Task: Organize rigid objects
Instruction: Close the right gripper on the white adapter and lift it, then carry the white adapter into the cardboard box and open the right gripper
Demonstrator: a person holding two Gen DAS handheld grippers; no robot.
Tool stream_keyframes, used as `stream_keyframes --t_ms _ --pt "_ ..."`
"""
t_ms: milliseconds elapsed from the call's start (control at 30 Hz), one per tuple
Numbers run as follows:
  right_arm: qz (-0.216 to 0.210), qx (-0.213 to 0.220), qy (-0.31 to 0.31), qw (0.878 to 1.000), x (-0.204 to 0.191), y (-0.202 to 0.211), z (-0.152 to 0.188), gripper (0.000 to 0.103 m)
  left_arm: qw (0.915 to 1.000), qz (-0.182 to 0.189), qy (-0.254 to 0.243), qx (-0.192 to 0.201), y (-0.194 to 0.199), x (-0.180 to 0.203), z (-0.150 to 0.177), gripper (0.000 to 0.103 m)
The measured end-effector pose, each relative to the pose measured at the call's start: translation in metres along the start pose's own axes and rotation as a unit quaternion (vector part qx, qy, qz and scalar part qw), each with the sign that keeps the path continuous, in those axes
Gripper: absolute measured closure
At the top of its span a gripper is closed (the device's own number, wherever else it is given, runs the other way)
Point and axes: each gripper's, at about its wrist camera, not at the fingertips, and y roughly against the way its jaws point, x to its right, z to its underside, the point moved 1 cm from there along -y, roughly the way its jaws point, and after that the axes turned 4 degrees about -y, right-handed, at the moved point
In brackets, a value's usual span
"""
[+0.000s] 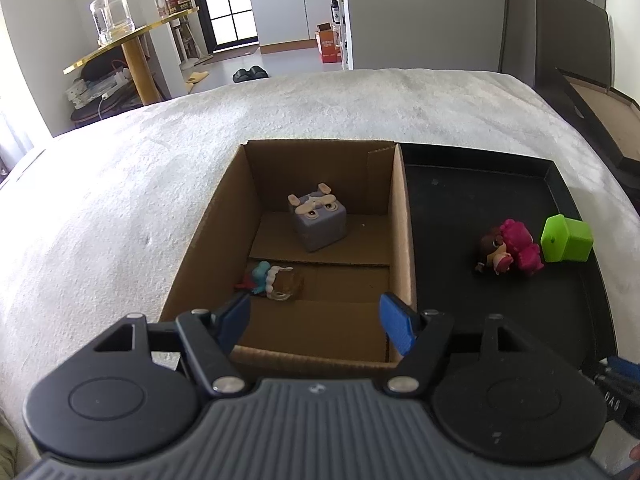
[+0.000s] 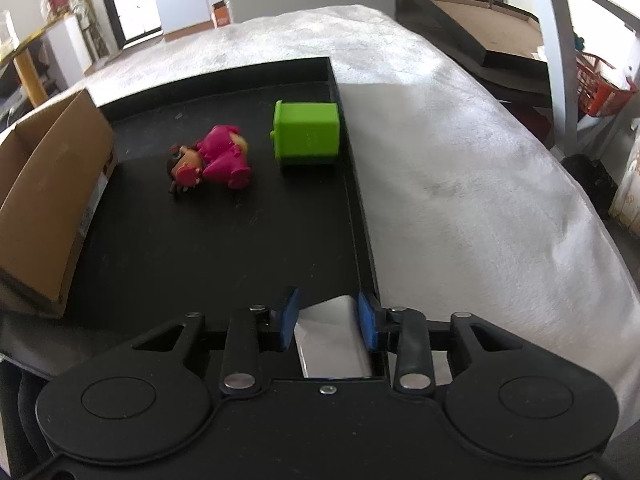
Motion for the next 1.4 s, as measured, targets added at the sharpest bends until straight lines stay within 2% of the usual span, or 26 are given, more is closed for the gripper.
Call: stream_keyframes --t_ms 67,367,433,467,533,1000,1233,1333,1400 --pt "-0.007 -0.004 0.011 1.000 -0.003 0.001 0.001 0.056 1.0000 0.001 0.001 0.001 0.001 0.000 -0.001 0.033" --pt "0.017 -0.004 0.071 0.997 -0.014 0.000 0.012 0.056 0.9998 0.009 0.013 0.013 0.009 -0.005 -0.003 0.033" --pt "0.021 -0.004 0.078 0.997 -0.017 -0.003 0.014 0.061 0.9998 0.010 0.014 0.013 0.009 -0.006 -0.003 0.033" --pt "0.015 -0.005 0.077 0.997 -0.016 -0.004 0.013 0.066 0.9998 0.011 0.015 0.012 0.009 -0.006 -0.002 0.033" --pt "-0.005 -0.003 0.070 0.998 -0.016 -0.006 0.008 0.066 0.9997 0.012 0.017 0.013 0.009 -0.007 -0.002 0.033" --pt "-0.013 0.045 0.052 0.998 -0.029 -0.023 -0.021 0.066 0.9995 0.008 0.030 0.004 0.000 -0.020 0.003 0.033" --pt "-0.008 0.020 0.061 0.998 -0.032 -0.028 -0.016 0.060 0.9995 0.004 0.032 -0.001 -0.003 -0.024 0.005 0.033" --pt "-0.004 0.005 0.069 0.998 -0.032 -0.032 -0.011 0.061 0.9994 0.005 0.033 0.000 -0.003 -0.024 0.005 0.033" --pt "-0.004 0.009 0.069 0.998 -0.030 -0.031 -0.012 0.066 0.9994 0.007 0.033 0.001 -0.003 -0.024 0.004 0.033"
